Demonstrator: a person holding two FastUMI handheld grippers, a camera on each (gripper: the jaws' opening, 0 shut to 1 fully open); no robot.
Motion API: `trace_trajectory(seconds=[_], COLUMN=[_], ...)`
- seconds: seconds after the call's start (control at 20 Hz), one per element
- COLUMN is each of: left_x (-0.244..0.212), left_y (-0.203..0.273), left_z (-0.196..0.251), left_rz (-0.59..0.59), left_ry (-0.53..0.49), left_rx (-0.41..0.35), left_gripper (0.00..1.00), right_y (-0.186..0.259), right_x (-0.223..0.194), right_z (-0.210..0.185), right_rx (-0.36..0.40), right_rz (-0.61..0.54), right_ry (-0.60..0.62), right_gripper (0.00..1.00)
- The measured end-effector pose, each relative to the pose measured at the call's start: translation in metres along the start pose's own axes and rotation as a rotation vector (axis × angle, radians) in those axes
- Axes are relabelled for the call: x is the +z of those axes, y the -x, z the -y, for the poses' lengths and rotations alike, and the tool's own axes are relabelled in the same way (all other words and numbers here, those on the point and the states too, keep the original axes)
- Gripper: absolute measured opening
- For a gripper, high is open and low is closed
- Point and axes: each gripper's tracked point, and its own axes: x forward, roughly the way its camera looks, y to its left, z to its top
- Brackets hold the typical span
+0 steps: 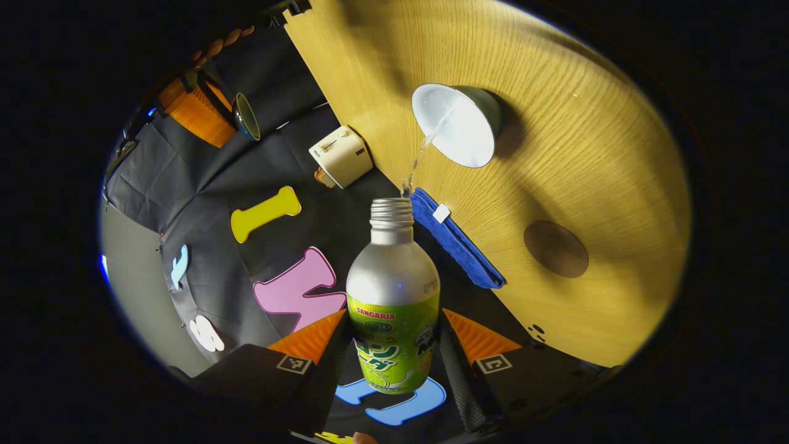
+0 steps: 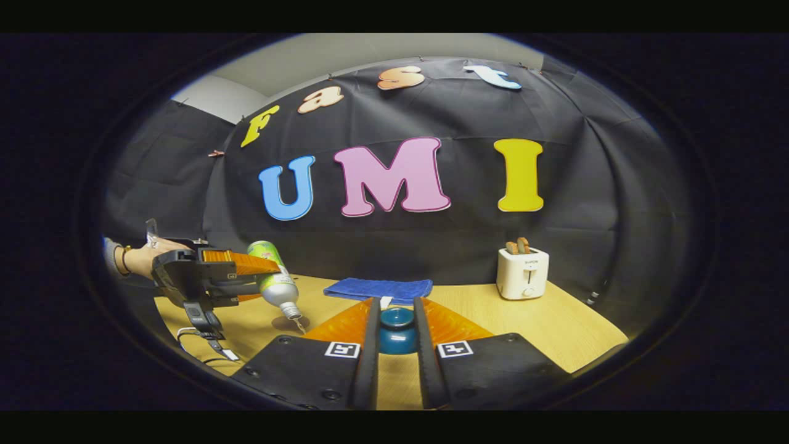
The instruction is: Open the teacup lid with one hand, grasp the water bottle and pour water into the teacup with the other hand; after pouring, place the water bottle on the coaster and then close the teacup lid.
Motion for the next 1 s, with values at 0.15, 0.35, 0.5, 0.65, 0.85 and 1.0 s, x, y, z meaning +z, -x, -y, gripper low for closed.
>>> trace_trajectory(seconds=[0.15,0.35,0.5,0.65,0.85,1.0], left_x=[0.003,0.008,0.008,0.008,0.011,0.011], left_y=[-0.002,-0.005,-0.008,-0.008,-0.007,-0.007], left_z=[-0.013,-0.017,-0.015,-0.014,-0.017,-0.015], left_rz=[0.008,0.027,0.026,0.026,0.038,0.041], left_ry=[-0.043,-0.058,-0.068,-0.069,-0.064,-0.023], left_rx=[0.015,0.026,0.010,0.006,0.020,0.018], left_gripper=[0.81,0.81,0.81,0.81,0.81,0.81], right_y=[0.000,0.001,0.001,0.001,0.000,0.001], right_x=[0.000,0.001,0.002,0.001,0.000,0.000], right_z=[-0.001,-0.003,-0.001,0.000,-0.001,-0.002], right_rx=[0.001,0.011,0.010,0.008,0.011,0.013], right_rz=[0.001,0.003,0.006,0.006,0.000,0.001], right_ry=[0.000,-0.006,-0.008,-0.013,-0.009,-0.006], right_gripper=[0.31,0.27,0.31,0.31,0.31,0.31])
